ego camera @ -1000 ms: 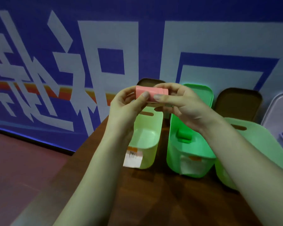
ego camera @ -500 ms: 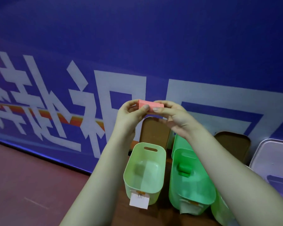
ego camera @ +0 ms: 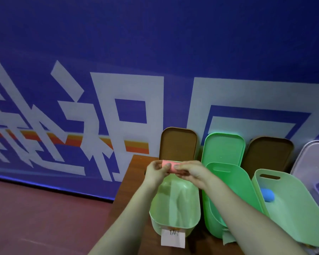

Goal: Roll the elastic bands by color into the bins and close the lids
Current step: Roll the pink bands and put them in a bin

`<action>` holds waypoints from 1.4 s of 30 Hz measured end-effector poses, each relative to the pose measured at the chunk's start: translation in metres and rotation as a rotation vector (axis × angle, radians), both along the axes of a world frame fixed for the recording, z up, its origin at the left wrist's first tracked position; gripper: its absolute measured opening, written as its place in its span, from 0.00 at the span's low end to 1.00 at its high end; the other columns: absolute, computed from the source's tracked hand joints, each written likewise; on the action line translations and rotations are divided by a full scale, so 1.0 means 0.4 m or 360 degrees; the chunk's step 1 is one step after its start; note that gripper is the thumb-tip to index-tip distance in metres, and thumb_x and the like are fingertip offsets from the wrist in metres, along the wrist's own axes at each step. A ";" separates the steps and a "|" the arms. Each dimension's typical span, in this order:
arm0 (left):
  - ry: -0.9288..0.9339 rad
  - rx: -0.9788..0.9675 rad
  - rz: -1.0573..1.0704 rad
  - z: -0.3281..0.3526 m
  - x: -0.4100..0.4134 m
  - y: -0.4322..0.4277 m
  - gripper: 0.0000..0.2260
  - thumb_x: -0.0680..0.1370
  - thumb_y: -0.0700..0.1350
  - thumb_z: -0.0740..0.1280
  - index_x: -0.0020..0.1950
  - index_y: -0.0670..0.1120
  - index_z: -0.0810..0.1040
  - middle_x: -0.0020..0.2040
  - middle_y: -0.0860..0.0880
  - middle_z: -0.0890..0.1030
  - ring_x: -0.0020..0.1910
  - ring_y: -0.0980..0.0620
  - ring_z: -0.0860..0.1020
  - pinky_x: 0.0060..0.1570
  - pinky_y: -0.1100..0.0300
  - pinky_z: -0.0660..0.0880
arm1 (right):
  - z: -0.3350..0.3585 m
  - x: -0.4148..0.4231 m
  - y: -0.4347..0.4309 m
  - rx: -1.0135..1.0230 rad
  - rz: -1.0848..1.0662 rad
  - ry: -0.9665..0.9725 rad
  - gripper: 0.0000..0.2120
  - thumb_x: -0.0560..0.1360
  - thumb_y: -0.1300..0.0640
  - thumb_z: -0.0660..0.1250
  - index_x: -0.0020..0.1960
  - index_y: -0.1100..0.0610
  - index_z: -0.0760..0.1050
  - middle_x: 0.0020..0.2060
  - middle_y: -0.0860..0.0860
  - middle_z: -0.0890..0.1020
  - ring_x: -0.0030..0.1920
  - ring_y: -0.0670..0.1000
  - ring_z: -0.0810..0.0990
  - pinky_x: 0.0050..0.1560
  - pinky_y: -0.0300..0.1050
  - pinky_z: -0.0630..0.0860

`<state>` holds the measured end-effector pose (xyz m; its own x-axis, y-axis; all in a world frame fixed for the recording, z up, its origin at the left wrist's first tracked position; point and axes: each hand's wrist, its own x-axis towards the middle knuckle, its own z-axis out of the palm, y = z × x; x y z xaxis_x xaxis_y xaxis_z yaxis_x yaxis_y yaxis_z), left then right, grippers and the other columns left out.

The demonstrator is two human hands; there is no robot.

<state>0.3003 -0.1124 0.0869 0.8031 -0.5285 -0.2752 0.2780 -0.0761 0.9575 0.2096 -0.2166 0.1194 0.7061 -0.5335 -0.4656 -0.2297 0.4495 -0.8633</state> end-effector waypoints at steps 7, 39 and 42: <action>0.0303 0.0276 -0.0149 -0.149 0.008 -0.064 0.14 0.80 0.38 0.63 0.62 0.31 0.71 0.50 0.39 0.78 0.47 0.45 0.79 0.41 0.63 0.77 | -0.143 0.032 0.002 0.0206 -0.0316 0.0251 0.09 0.73 0.72 0.66 0.53 0.71 0.76 0.37 0.59 0.79 0.38 0.52 0.77 0.41 0.41 0.75; 0.0601 0.0812 -0.0078 -0.278 0.056 -0.176 0.14 0.80 0.35 0.59 0.65 0.35 0.73 0.59 0.35 0.78 0.58 0.37 0.78 0.56 0.48 0.73 | -0.353 0.163 -0.028 0.0016 -0.0394 0.0824 0.12 0.73 0.63 0.71 0.56 0.64 0.78 0.50 0.60 0.82 0.50 0.61 0.81 0.55 0.55 0.78; 0.0601 0.0798 -0.0053 -0.269 0.052 -0.173 0.14 0.81 0.37 0.58 0.65 0.37 0.73 0.59 0.36 0.78 0.58 0.37 0.77 0.59 0.48 0.74 | -0.345 0.157 -0.031 0.0047 -0.0487 0.0843 0.09 0.70 0.64 0.73 0.49 0.65 0.78 0.45 0.61 0.82 0.47 0.62 0.82 0.51 0.55 0.79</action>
<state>0.3209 -0.1815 -0.0206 0.5871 -0.2846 -0.7578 0.5800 -0.5053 0.6390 0.2725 -0.2290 -0.0185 0.1914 -0.6569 -0.7293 -0.4810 0.5849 -0.6531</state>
